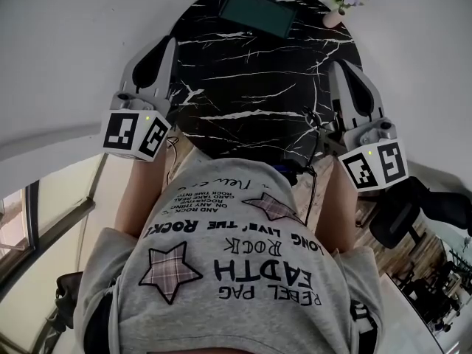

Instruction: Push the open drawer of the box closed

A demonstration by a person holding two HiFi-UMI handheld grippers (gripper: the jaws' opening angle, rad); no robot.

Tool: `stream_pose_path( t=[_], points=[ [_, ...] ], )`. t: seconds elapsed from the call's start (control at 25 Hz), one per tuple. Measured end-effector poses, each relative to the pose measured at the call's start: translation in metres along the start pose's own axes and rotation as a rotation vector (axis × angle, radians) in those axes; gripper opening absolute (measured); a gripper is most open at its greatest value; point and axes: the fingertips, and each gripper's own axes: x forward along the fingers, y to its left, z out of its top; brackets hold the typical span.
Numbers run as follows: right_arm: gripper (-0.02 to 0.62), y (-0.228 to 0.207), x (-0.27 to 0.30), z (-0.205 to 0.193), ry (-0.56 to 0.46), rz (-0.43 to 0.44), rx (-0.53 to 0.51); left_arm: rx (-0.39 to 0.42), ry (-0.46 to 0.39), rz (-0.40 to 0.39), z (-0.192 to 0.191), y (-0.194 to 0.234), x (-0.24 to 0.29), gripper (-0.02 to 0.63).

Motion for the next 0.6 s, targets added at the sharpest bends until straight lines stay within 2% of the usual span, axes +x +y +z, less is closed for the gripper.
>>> stream_pose_path(
  t=[0.6],
  points=[
    [0.012, -0.002, 0.0, -0.012, 0.051, -0.042, -0.038, -0.003, 0.0, 0.003, -0.003, 0.001, 0.003, 0.009]
  ],
)
